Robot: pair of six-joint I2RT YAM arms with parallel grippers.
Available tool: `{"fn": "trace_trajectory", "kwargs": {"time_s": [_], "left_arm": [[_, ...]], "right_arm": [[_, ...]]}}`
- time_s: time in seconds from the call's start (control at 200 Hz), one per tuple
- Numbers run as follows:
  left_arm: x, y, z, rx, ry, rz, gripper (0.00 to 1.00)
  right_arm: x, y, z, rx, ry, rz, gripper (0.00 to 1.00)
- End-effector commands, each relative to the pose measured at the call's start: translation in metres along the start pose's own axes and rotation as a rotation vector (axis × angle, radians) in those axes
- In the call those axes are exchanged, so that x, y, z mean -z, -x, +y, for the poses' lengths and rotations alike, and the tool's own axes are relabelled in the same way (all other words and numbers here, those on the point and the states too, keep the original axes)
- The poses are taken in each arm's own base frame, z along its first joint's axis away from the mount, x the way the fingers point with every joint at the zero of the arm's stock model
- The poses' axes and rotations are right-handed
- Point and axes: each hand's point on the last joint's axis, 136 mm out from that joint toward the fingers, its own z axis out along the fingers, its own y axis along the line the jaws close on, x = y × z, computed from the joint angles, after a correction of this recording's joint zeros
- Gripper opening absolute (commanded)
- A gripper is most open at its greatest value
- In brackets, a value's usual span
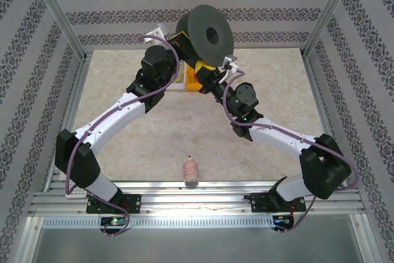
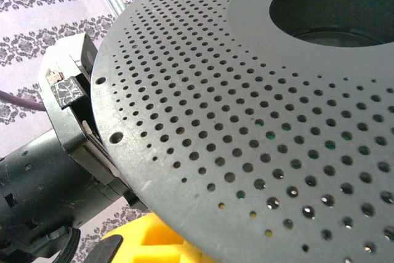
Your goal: Wrap the cables
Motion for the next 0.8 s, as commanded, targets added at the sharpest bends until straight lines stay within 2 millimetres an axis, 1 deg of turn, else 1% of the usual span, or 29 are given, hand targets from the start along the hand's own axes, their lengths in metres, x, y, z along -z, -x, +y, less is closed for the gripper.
{"fn": "trace_trajectory", "kwargs": {"time_s": [0.0,0.09,0.175,0.33,0.45,0.505,0.595,0.704,0.764,0.794], "left_arm": [[-0.004,-0.066,0.006,-0.106,0.001,0.168,0.0],[-0.004,-0.072,0.004,-0.123,0.003,0.174,0.0],[-0.004,-0.077,0.002,-0.136,0.003,0.184,0.0],[-0.004,-0.081,-0.001,-0.149,-0.001,0.189,0.0],[-0.003,-0.079,-0.004,-0.152,-0.009,0.189,0.0],[-0.002,-0.077,-0.006,-0.15,-0.014,0.187,0.0],[0.0,-0.073,-0.009,-0.151,-0.025,0.183,0.0],[0.005,-0.065,-0.012,-0.159,-0.036,0.174,0.0],[0.008,-0.059,-0.012,-0.156,-0.04,0.168,0.0],[0.009,-0.056,-0.011,-0.153,-0.04,0.165,0.0]], "right_arm": [[0.009,0.06,0.08,-0.016,0.307,-0.2,0.0],[0.01,0.068,0.072,-0.075,0.28,-0.265,0.0],[0.007,0.071,0.072,-0.1,0.288,-0.279,0.0],[0.002,0.068,0.076,-0.096,0.304,-0.267,0.0],[0.003,0.06,0.072,-0.06,0.272,-0.246,0.0],[0.005,0.058,0.067,-0.033,0.238,-0.238,0.0],[0.01,0.055,0.053,0.01,0.145,-0.232,0.0],[0.022,0.052,0.034,0.074,0.023,-0.212,0.0],[0.03,0.049,0.027,0.115,-0.018,-0.189,0.0],[0.033,0.047,0.024,0.125,-0.036,-0.174,0.04]]}}
